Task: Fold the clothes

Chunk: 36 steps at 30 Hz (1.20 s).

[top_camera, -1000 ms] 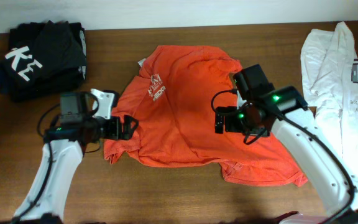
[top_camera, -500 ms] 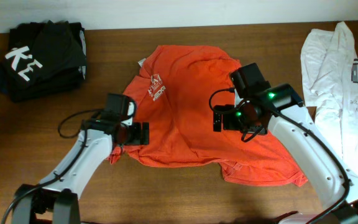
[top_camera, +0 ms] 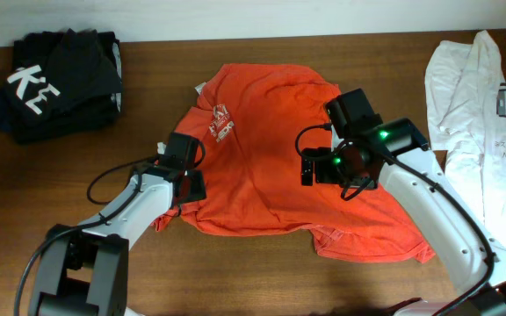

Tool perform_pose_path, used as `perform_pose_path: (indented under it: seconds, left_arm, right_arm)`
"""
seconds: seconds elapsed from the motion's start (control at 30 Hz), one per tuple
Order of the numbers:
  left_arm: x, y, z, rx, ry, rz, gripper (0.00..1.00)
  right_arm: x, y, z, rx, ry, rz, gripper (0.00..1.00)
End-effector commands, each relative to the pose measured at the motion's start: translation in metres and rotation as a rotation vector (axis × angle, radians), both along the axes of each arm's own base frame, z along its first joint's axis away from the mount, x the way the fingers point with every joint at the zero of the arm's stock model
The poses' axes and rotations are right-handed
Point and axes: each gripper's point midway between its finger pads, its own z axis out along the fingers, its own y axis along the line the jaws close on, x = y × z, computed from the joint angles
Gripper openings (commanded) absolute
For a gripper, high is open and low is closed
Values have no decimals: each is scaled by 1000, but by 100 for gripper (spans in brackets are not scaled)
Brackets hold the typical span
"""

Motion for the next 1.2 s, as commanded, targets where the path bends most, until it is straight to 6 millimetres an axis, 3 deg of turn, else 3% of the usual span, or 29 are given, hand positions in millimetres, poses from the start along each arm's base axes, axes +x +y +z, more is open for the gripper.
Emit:
perform_pose_path:
  seconds: [0.0, 0.03, 0.13, 0.2, 0.3, 0.37, 0.53, 0.67, 0.83, 1.0, 1.1, 1.17]
  left_arm:
    - [11, 2, 7, 19, -32, 14, 50]
    - [11, 2, 7, 25, -31, 6, 48]
    - [12, 5, 8, 43, -35, 5, 16]
    - [12, 5, 8, 44, -36, 6, 1]
    - [13, 5, 10, 44, -33, 6, 0]
    - [13, 7, 22, 59, -10, 7, 0]
    - [23, 29, 91, 165, -4, 52, 0]
    - [26, 48, 119, 186, -17, 104, 0]
    - [25, 87, 123, 169, -18, 217, 0]
    - [22, 104, 123, 171, -11, 265, 0]
    - [22, 104, 123, 171, -11, 267, 0]
    - [22, 104, 123, 171, -11, 266, 0]
  right_arm:
    - [-1, 0, -2, -8, 7, 3, 99]
    - [-1, 0, -3, -9, 10, 2, 99]
    - [-3, -1, -3, -12, 19, 3, 99]
    - [-4, -1, -3, -13, 20, 3, 99]
    - [-4, -1, -3, -13, 20, 3, 99]
    - [-6, -2, -4, -16, 29, 3, 99]
    - [-22, -7, -7, -42, 94, 18, 99]
    - [-48, -17, -9, -79, 201, 17, 99]
    - [-76, -25, -11, -111, 315, 19, 99]
    - [-98, -35, -53, -152, 404, -33, 99]
    - [-93, -45, -81, -161, 374, -117, 99]
    - [-81, -55, -90, -138, 343, -176, 100]
